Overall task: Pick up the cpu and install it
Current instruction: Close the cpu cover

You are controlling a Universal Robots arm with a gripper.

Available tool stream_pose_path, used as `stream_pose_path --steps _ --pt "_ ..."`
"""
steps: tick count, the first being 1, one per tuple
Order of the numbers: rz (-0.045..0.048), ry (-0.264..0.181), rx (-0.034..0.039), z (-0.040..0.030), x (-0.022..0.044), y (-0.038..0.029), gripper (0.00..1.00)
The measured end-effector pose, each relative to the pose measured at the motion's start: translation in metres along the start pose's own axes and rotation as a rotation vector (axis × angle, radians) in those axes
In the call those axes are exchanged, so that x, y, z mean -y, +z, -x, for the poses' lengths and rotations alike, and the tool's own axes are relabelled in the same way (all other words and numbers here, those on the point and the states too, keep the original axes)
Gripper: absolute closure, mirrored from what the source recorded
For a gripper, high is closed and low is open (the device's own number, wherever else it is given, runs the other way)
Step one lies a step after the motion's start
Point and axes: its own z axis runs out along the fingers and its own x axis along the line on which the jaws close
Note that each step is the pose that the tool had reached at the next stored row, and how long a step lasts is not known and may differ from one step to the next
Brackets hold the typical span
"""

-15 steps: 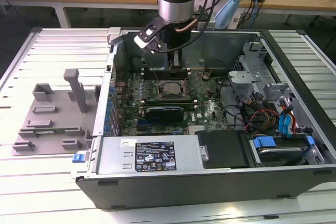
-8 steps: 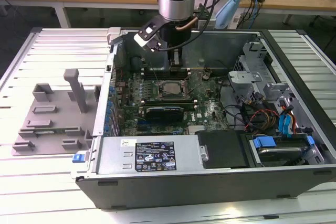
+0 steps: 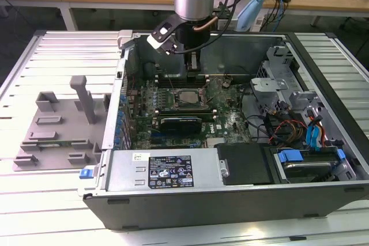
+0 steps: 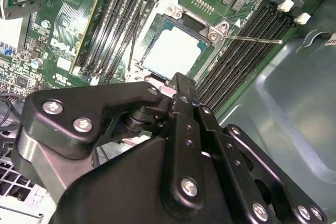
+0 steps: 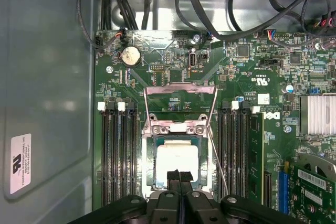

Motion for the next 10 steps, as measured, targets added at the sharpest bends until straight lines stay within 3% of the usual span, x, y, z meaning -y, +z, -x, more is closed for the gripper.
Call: stream_pose_path --steps 4,10 --pt "0.0000 0.000 0.0000 0.0000 -0.0027 0.0001 0.89" --pt "0.0000 0.000 0.0000 -0.0001 -0.0177 0.0008 0.89"
